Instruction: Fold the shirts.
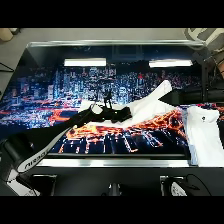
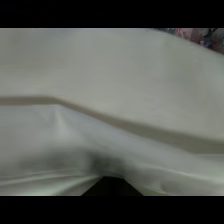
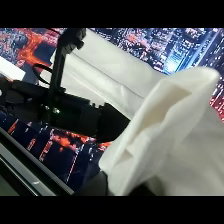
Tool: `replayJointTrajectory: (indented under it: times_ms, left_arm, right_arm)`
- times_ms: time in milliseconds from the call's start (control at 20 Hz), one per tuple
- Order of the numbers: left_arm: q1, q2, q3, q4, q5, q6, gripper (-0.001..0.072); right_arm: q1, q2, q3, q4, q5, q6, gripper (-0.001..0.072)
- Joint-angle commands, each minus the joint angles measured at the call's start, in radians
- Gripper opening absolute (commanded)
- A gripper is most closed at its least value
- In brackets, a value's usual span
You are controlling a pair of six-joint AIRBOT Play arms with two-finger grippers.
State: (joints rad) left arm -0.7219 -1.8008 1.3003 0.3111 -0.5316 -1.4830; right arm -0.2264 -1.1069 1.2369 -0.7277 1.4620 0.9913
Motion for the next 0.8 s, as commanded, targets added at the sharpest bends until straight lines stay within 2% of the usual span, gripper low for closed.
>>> replayJointTrajectory:
  times_ms: [0, 100, 150, 200, 350, 500, 650, 700, 750]
  left_arm:
    - [-0.066, -0.066, 0.053, -0.172, 0.02, 0.12, 0.003]
    - [-0.005, -0.049, 0.055, -0.147, -0.066, 0.212, 0.0027]
    - [0.047, -0.021, 0.055, -0.064, -0.108, 0.216, 0.0026]
    - [0.105, 0.019, 0.055, 0.032, -0.143, 0.209, 0.0026]
    - [0.313, 0.201, 0.054, 0.335, -0.222, 0.082, 0.0026]
    - [0.504, 0.42, 0.053, 0.386, -0.233, 0.058, 0.0027]
    - [0.633, 0.629, 0.053, 0.39, -0.24, 0.061, 0.0028]
    - [0.66, 0.683, 0.053, 0.39, -0.24, 0.061, 0.0028]
    - [0.684, 0.734, 0.053, 0.395, -0.24, 0.061, 0.0028]
  right_arm:
    - [0.0, 0.047, 0.001, -0.009, 0.029, 0.058, 0.0023]
    - [0.001, 0.041, 0.001, -0.01, 0.004, 0.063, 0.0022]
    - [0.005, 0.032, 0.001, -0.008, -0.01, 0.064, 0.0022]
    - [0.028, 0.016, 0.001, -0.017, -0.036, 0.065, 0.0022]
    - [0.217, -0.076, 0.001, -0.005, -0.163, 0.068, 0.0023]
    - [0.475, -0.233, 0.001, 0.051, -0.374, 0.048, 0.0023]
    - [0.675, -0.45, 0.002, 0.286, -0.541, -0.064, 0.0045]
    - [0.715, -0.515, 0.002, 0.389, -0.583, -0.114, 0.0237]
    - [0.741, -0.573, 0.002, 0.514, -0.604, -0.203, 0.0607]
